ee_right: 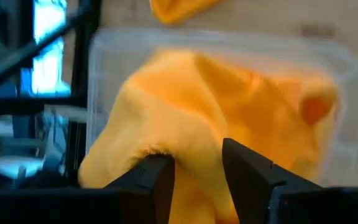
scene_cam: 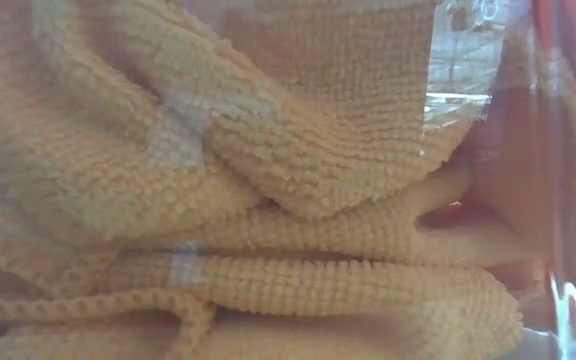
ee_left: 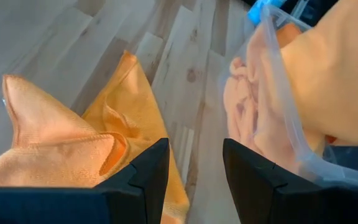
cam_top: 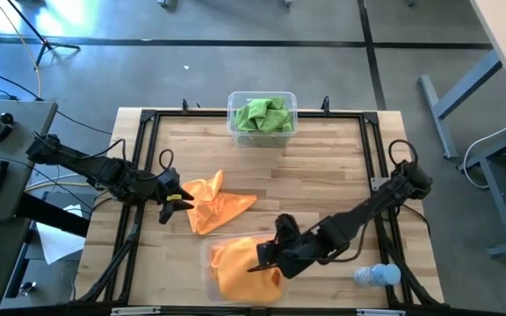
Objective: Sort microfiber towel by color & place in baskets
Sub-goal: Put the yellow towel into the bottom transparent bin
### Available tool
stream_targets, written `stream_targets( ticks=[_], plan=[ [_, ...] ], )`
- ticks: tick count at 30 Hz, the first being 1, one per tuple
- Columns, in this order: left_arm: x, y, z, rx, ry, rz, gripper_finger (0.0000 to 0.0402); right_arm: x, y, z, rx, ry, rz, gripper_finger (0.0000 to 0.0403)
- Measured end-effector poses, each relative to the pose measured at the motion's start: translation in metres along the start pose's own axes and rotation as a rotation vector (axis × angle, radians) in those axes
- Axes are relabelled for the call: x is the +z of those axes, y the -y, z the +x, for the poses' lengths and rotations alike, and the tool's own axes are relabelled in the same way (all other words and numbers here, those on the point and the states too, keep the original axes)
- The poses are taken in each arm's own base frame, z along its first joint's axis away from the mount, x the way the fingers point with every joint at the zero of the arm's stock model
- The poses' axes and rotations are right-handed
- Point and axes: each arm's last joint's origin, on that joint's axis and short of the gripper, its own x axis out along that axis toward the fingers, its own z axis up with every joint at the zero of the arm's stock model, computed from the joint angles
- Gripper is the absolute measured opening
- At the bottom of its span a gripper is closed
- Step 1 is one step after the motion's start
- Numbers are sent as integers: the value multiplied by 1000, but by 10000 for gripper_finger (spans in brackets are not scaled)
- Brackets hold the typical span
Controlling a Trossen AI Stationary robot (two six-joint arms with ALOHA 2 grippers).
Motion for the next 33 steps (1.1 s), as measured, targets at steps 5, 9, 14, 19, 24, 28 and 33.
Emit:
stream_targets(
  ticks=[5, 9, 14, 19, 24, 28, 33],
  plan=[
    [-1, 1, 0, -34, -26, 12, 140, 14, -3, -2, -81, -193, 28, 110],
    [-1, 1, 0, -37, -28, 41, 140, 24, -6, -9, -113, -186, 12, 94],
    [-1, 1, 0, -38, -27, 72, 140, 30, -7, -21, -181, -172, 31, 79],
    [-1, 1, 0, -38, -27, 94, 140, 30, -7, -26, -192, -162, 27, 71],
    [-1, 1, 0, -37, -27, 98, 140, 31, -5, -28, -217, -155, 0, 61],
    [-1, 1, 0, -28, -20, 96, 140, 32, 0, -29, -259, -151, -58, 39],
    [1, -2, 1, 1, -4, 68, 140, 33, 12, -36, -366, -61, -146, 5]
  ],
)
